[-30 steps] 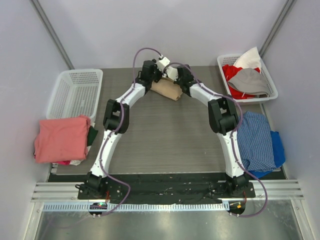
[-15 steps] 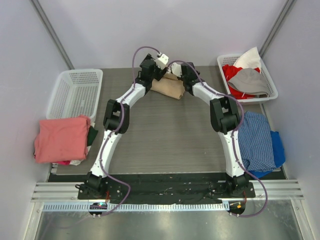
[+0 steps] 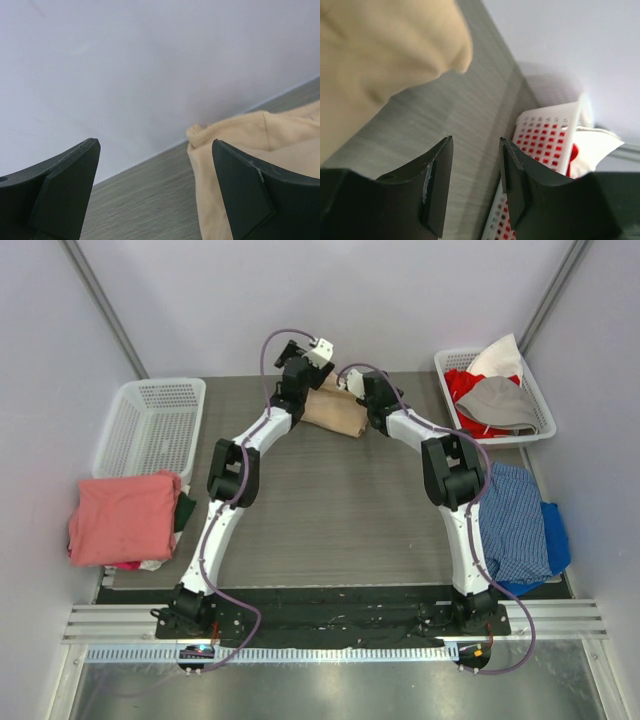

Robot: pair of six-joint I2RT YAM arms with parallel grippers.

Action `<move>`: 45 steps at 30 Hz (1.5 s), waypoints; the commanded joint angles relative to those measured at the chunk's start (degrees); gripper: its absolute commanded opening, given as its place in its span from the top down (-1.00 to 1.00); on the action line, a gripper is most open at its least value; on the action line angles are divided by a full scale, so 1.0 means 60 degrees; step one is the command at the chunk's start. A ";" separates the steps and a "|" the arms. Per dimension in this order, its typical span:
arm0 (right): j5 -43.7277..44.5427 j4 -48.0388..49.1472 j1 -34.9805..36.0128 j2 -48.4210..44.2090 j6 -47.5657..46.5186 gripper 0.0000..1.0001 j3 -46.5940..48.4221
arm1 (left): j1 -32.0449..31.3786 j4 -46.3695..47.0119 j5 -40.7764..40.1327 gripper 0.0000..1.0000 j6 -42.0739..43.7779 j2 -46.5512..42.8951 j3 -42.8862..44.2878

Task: Fold and stack the t-shirts
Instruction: Fold the long partially folded tshirt into a neat square, then smooth out wrinkles on the folded tshirt

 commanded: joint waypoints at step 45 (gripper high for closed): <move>-0.0392 -0.1272 0.0682 -0.5140 0.3321 -0.42 -0.4044 | -0.0502 -0.6785 0.3385 -0.99 -0.0053 -0.0489 0.0263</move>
